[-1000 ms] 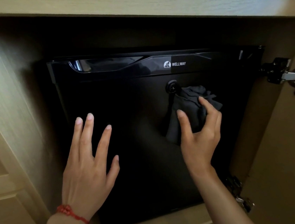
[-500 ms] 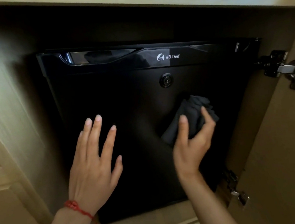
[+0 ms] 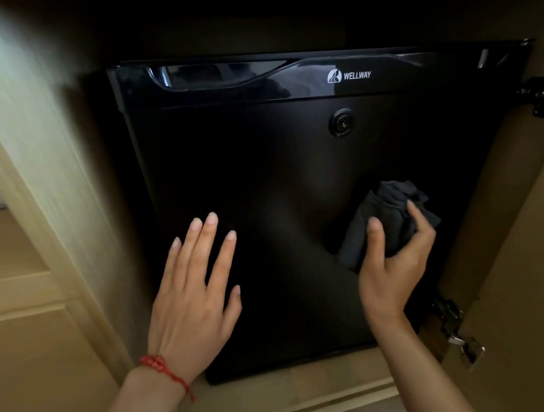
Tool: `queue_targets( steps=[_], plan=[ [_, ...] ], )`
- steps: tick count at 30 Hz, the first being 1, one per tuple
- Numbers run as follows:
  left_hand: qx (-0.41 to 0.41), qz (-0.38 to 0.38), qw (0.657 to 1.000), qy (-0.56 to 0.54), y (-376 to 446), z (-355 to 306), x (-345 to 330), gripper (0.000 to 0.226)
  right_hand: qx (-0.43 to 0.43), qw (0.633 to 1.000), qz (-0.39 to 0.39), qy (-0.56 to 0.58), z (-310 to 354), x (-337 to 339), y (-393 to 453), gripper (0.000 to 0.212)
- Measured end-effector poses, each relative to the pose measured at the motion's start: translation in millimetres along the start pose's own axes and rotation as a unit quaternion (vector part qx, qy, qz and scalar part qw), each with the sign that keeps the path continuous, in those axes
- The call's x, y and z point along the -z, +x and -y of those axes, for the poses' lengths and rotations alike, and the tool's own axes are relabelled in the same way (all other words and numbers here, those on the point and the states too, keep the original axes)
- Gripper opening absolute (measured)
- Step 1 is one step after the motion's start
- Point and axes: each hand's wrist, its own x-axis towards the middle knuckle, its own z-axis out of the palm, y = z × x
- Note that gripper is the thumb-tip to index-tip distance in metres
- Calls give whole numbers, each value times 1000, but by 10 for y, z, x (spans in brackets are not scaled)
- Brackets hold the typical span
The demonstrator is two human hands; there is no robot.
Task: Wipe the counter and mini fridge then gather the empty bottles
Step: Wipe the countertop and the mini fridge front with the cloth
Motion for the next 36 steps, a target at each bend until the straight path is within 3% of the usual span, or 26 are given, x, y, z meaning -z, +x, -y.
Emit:
queue_targets(
  steps=[3, 5, 10, 13, 16, 27, 31, 36],
  plan=[
    [1, 6, 1000, 4, -56, 29, -31, 57, -52, 997, -36, 40, 55, -114, -175, 53],
    [4, 7, 1000, 3, -80, 33, -45, 58, -44, 998, -21, 48, 148, -228, -371, 55],
    [7, 21, 1000, 5, -129, 27, -66, 60, 53, 996, 71, 25, 262, -337, -692, 44],
    [8, 31, 999, 4, -179, 13, -93, 60, 132, 985, 105, -31, 142, -261, -561, 42],
    [11, 26, 1000, -3, -197, -29, -132, 60, 155, 977, 123, -74, -16, -145, -385, 43],
    [16, 17, 1000, -11, -88, -261, -203, 60, -45, 999, -9, 6, -243, 88, -120, 51],
    [21, 18, 999, -16, -23, -329, -220, 60, -35, 998, -19, 43, -116, 18, -13, 47],
    [28, 5, 999, -26, 31, -345, -225, 60, 76, 997, -27, 5, 101, -24, 502, 43]
  ],
)
